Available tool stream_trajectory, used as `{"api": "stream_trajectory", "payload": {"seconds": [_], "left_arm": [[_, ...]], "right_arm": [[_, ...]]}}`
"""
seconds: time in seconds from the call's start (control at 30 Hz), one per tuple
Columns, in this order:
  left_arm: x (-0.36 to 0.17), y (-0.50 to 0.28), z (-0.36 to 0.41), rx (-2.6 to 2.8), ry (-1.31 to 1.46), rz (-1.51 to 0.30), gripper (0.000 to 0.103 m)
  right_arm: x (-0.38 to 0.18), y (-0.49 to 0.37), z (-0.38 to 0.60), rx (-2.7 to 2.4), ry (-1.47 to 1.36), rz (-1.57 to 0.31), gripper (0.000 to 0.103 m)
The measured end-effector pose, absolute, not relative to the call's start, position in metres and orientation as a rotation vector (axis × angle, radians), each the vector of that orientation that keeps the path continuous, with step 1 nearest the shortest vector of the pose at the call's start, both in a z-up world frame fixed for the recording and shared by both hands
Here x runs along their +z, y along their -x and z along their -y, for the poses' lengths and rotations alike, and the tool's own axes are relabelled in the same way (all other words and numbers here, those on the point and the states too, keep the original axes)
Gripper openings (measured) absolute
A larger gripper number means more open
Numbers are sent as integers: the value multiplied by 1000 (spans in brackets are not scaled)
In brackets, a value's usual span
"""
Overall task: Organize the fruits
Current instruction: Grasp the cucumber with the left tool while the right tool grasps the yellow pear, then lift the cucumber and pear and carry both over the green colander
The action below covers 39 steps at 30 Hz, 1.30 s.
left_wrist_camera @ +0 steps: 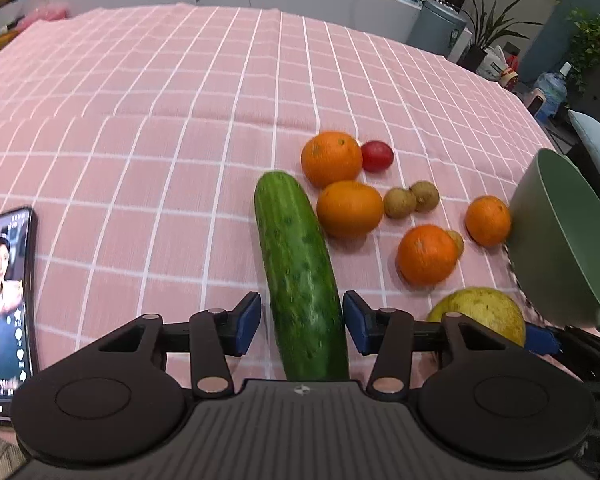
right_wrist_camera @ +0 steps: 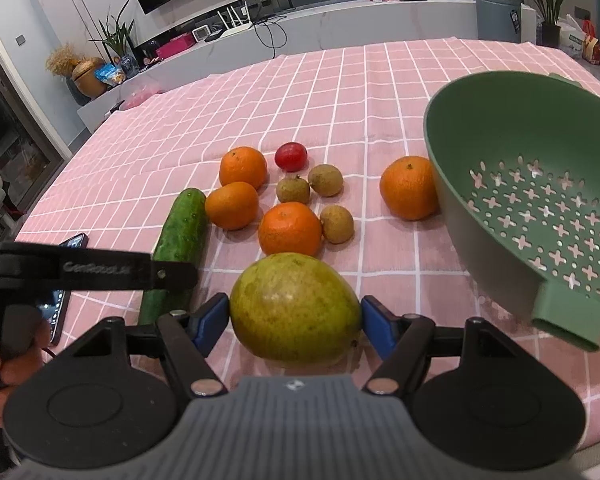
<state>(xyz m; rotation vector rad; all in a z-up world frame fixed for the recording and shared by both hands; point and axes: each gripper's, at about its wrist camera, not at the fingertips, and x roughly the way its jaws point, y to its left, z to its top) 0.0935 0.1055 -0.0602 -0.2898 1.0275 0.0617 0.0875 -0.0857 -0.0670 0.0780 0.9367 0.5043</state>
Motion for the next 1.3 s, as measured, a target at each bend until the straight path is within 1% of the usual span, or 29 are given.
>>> {"api": "stream_trajectory", "payload": {"seconds": [0.13,0.3,0.37,0.4,0.43,0.47,0.73,1.03,1.3], "left_arm": [[-63,-101,-98,88,248,-997,56],[-68,-106,-97,98,250,-1001,56],[-68,-106,-97,105,245,-998,53],[-68,-106,-96,104,242,-997,46],[-68,-106,-95,103,242,-996,46],[-68,-105,-96,104,245,-993,45],[-63,-96,-100,116,284,-971,43],[-35,-74,-94,105,283,-875,42],[8,-63,-69,33,252,-745,42]], "right_arm": [[-69,-89,80,509,-58,-924,68],[-70,-92,77,512,-46,-912,68],[-71,-92,76,518,-42,-918,68],[-71,-92,76,521,-37,-921,68],[-71,-91,75,525,-30,-924,68],[-72,-91,74,532,-24,-926,66],[-71,-86,70,540,9,-916,66],[-58,-77,77,543,-6,-872,65],[-30,-71,94,526,-30,-790,65]]}}
